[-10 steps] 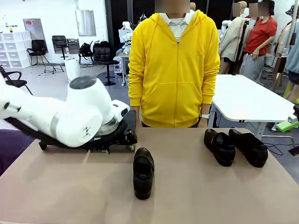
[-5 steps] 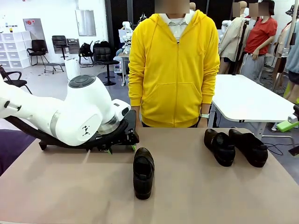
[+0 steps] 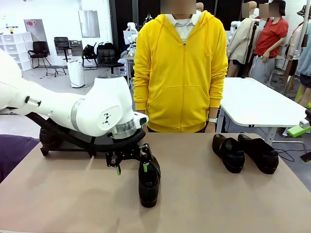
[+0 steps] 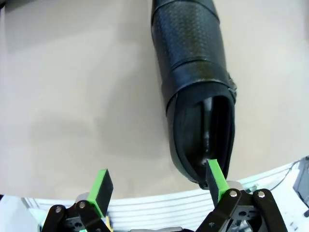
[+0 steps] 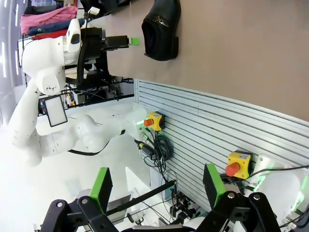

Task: Organize the shoes by placing them on the stand.
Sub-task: Place the Shoe from the middle of the table onto the Shoes Stand.

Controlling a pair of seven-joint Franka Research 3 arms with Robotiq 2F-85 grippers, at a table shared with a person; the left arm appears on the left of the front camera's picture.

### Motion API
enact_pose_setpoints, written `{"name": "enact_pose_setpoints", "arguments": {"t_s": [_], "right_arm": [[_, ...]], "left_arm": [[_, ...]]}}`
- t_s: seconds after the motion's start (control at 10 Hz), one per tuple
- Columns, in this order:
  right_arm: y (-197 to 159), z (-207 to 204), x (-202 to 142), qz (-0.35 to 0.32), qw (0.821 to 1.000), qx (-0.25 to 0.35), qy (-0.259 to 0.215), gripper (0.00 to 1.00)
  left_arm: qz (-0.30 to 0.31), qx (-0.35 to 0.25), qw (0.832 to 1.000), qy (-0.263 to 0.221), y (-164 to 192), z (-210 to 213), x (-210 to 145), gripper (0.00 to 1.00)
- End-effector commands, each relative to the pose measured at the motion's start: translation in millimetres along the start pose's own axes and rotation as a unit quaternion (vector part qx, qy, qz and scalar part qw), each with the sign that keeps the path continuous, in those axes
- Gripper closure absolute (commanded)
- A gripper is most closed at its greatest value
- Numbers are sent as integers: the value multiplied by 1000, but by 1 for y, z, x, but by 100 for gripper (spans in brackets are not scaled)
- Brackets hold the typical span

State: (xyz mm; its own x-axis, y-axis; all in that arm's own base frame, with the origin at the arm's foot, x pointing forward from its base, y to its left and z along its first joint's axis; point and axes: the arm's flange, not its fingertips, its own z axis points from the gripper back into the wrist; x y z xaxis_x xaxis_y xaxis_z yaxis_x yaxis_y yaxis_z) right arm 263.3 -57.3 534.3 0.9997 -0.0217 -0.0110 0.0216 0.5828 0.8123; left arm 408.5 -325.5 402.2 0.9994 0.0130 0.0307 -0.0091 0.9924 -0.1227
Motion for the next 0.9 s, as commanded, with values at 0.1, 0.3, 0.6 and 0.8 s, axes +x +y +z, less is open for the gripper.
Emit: {"name": "enact_pose_setpoints", "arguments": {"t_s": [0.1,0.3,0.6,0.8], "right_arm": [[5,3,2,0,1000,14,-2,0],[5,3,2,0,1000,14,-2,0],[5,3,2,0,1000,14,-2,0],[5,3,2,0,1000,14,-2,0]], "left_arm": [[49,17,999,-11,-1,-10,8,0],[65,15,997,-29,-5,-31,13,0],[94,31,993,-61,-9,-59,23,0],[95,42,991,-79,-11,-62,25,50]]}}
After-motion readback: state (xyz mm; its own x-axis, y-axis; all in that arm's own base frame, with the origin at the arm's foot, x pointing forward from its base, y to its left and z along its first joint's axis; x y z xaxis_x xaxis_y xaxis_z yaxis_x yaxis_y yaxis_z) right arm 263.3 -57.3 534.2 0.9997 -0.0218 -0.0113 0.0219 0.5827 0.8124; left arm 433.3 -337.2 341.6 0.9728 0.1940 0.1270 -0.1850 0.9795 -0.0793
